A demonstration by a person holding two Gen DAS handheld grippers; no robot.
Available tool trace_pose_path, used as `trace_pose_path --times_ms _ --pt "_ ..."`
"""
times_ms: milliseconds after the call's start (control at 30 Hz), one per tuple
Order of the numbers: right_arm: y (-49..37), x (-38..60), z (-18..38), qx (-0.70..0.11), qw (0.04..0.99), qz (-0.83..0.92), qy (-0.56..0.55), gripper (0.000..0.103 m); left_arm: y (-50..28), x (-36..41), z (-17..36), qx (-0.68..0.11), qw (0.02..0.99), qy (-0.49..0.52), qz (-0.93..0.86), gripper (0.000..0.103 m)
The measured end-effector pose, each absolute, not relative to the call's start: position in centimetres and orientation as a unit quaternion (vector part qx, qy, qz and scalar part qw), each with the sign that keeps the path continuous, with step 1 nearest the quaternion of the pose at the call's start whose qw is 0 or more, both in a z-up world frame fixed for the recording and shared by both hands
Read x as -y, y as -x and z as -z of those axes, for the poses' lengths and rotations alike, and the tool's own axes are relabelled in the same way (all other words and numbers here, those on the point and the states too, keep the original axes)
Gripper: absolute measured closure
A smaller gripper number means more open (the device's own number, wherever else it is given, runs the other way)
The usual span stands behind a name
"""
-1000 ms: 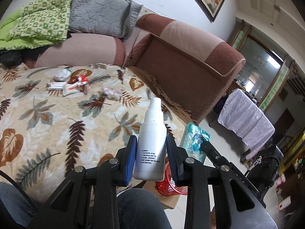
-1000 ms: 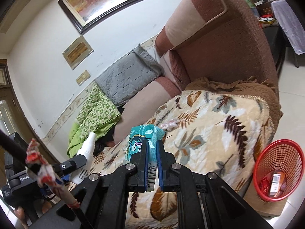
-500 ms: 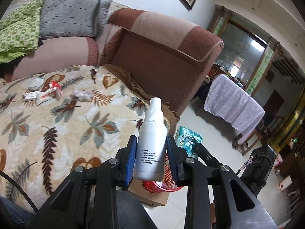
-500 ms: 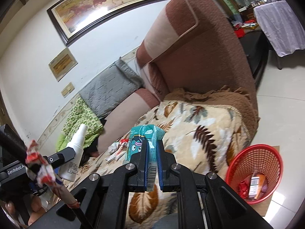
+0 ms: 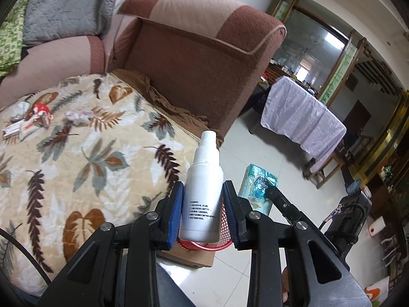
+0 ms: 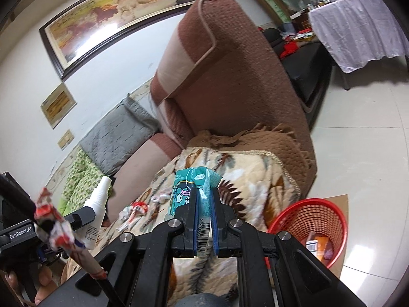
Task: Collect trash
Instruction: 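Carry the juice box and spray bottle in both tools toward the red wastebasket, then open the left tool over the wastebasket while the right tool releases the juice box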
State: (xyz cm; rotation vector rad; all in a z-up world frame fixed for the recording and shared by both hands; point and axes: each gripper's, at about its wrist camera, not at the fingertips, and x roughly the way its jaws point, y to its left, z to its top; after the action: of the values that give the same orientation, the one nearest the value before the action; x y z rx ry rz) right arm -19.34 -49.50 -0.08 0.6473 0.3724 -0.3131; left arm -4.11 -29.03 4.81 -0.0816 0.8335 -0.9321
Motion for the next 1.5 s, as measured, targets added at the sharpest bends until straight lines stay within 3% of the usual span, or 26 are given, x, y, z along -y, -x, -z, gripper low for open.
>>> trace_pose_path --times_ms 1033,1400,1467,1500 --pt "21.8 58.7 10.4 -0.253 0.848 0.274 -0.377 0.094 1.2 44.8 11.6 -0.548 0.694 -0.037 0.465 0.073" --pt "21.1 59.3 11.7 -0.268 0.838 0.29 -0.377 0.091 0.9 46.8 13.8 -0.574 0.677 -0.054 0.459 0.072" --pt "21.0 59.5 12.1 -0.28 0.831 0.293 -0.381 0.087 0.7 46.9 14.2 -0.584 0.67 -0.051 0.456 0.06" --pt "21.1 59.6 12.2 -0.28 0.83 0.293 -0.384 0.086 0.6 46.9 14.4 -0.588 0.668 -0.048 0.454 0.058"
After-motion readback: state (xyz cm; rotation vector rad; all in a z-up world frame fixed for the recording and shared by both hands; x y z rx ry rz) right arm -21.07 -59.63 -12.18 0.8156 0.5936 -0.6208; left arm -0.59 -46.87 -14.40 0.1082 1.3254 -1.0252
